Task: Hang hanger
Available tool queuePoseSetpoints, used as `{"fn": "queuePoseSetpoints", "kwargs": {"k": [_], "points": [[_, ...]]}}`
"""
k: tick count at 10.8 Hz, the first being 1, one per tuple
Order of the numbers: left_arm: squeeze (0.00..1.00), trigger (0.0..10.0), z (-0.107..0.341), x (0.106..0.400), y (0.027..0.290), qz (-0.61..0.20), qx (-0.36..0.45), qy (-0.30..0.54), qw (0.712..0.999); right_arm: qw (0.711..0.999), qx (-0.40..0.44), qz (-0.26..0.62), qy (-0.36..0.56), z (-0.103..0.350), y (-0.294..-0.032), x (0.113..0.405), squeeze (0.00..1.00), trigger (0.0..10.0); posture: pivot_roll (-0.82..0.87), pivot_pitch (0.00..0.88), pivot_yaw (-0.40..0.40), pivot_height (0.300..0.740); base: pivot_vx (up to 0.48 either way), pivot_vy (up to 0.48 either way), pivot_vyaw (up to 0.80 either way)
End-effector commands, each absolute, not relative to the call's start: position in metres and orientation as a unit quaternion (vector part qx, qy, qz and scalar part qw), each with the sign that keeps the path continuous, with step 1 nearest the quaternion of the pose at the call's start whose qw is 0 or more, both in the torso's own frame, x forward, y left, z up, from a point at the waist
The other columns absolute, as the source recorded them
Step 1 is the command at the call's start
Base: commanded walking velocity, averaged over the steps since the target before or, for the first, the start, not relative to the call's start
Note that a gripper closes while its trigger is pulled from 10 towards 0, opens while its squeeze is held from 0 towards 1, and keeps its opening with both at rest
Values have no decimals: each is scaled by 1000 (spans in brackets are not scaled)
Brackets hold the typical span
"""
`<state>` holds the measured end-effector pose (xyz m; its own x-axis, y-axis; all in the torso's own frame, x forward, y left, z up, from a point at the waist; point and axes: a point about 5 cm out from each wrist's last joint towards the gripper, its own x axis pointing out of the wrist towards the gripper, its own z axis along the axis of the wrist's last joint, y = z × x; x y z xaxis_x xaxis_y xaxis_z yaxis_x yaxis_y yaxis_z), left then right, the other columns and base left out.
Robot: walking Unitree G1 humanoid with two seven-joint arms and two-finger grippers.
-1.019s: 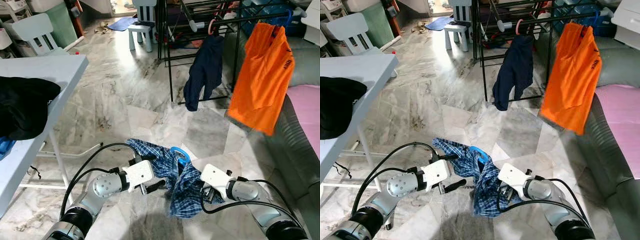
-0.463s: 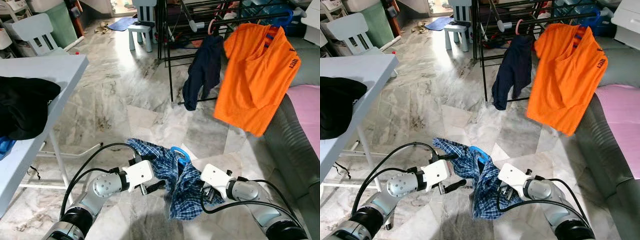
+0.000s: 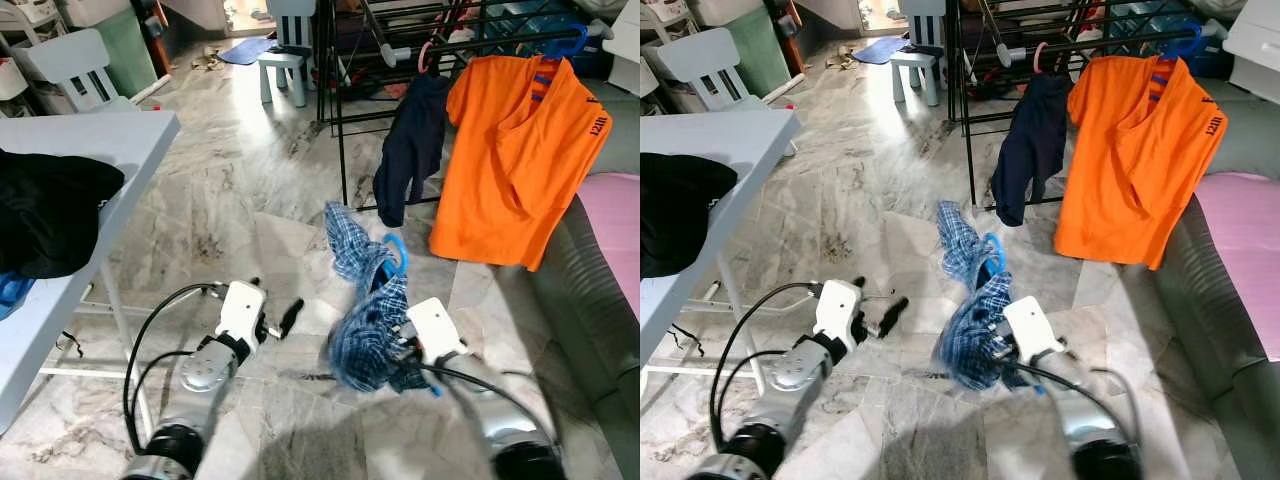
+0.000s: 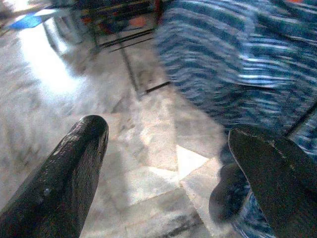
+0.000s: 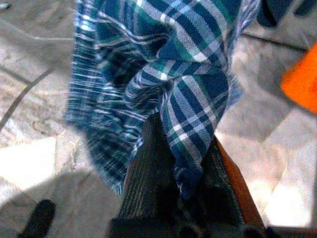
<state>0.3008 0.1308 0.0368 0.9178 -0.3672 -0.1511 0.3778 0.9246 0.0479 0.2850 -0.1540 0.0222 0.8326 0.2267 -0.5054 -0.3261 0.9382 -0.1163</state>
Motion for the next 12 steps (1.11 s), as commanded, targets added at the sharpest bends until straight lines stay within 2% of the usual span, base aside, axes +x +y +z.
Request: {"fn": "queuePoseSetpoints", "kwargs": {"k": [1,2,3,4,7,9,12], "points": [[890,10000,37,302,139,-163,23,75,984,962,-85,105,239,28,-161,286,0,0,-156,0,71,740,0,0,0],[0,10000,35,302,141,-136,7,80,987,971,-53,43,231,31,-175,284,0,0,-164,0,76,740,0,0,0],[0,10000,32,302,143,-114,-14,89,989,974,-42,13,222,31,-182,281,0,0,-173,0,82,740,0,0,0],[0,10000,29,300,142,-106,-37,97,989,974,-36,-16,224,29,-188,275,0,10000,-192,0,92,740,0,0,0],[0,10000,28,302,132,-127,-47,107,985,970,-7,-70,231,26,-191,266,0,10000,-221,0,103,740,0,0,0],[0,10000,34,307,127,-123,-52,94,987,970,-8,-70,233,25,-192,267,0,10000,-221,0,97,740,336,0,0],[0,10000,31,305,127,-109,-68,98,987,971,-7,-75,229,30,-191,274,0,10000,-207,0,87,740,361,0,-685]]}}
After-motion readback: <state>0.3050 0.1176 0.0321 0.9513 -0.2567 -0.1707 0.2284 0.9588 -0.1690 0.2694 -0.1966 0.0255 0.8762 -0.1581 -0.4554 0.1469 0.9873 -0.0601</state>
